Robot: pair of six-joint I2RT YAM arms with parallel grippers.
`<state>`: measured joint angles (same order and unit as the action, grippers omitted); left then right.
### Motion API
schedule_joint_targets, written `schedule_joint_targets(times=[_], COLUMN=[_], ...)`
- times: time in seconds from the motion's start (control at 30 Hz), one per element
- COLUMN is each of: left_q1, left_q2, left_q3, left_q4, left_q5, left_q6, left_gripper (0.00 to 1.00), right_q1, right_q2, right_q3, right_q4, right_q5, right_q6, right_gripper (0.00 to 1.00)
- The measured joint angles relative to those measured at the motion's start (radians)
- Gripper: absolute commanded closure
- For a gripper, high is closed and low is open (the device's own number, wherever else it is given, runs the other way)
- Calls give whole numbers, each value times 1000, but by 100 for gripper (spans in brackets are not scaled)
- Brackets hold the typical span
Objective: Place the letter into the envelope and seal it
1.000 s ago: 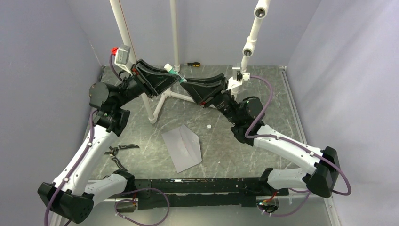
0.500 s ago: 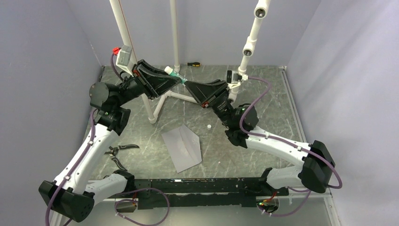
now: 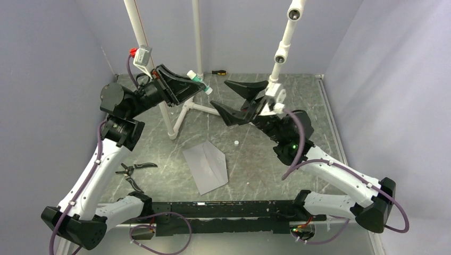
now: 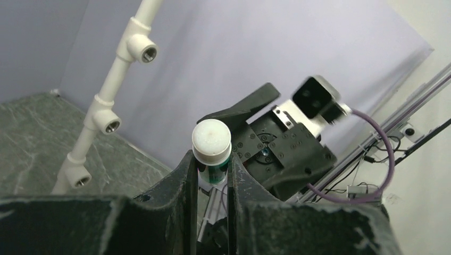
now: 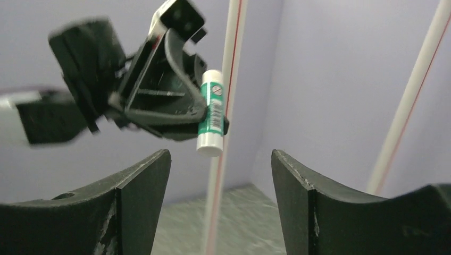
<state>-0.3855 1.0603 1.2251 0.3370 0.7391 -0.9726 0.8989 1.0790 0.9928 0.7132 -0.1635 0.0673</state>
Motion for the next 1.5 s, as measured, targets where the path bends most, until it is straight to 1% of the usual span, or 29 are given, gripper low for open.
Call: schedule_joint_targets(times=[0.1,0.2,0.27,0.4,0.47,0.53,0.67,0.83,0.97,1.3,1.33,1.43,1.5], left_q1=[0,0,0,0,0,0,0,0,0,5,5,5,5], left_q2=[14,29,36,44,45,46,48,49,49,50,50,48,42], left_q3=[12,19,19,18,14,13,13,13,13,7,7,1,-16], left_q4=[-40,-66,-65,-50,-41,-35,-32,-32,-32,-6,-4,12,42], left_q5=[-7,-18,-22,-23,-22,-22,-22,-21,-21,-22,-22,-21,-21], left_q6=[-18,-42,-64,-102,-118,-125,-129,-129,-129,-129,-129,-126,-121], left_gripper=[98,98,98,97,98,98,98,97,97,98,98,98,98], right_q1=[8,16,22,29,33,36,48,58,60,62,62,62,62], right_q2=[9,23,35,58,63,68,87,101,102,117,117,116,112], right_q3=[41,57,63,67,67,67,69,69,69,74,74,78,79], right_q4=[-114,-183,-207,-211,-208,-192,-151,-116,-69,-39,-37,-34,-34], right_q5=[-56,-82,-85,-77,-74,-69,-46,-20,-10,13,19,30,37], right_q6=[-222,-399,-478,-581,-606,-622,-642,-653,-651,-607,-589,-518,-427], right_gripper=[33,44,52,55,51,46,46,58,64,99,100,100,100])
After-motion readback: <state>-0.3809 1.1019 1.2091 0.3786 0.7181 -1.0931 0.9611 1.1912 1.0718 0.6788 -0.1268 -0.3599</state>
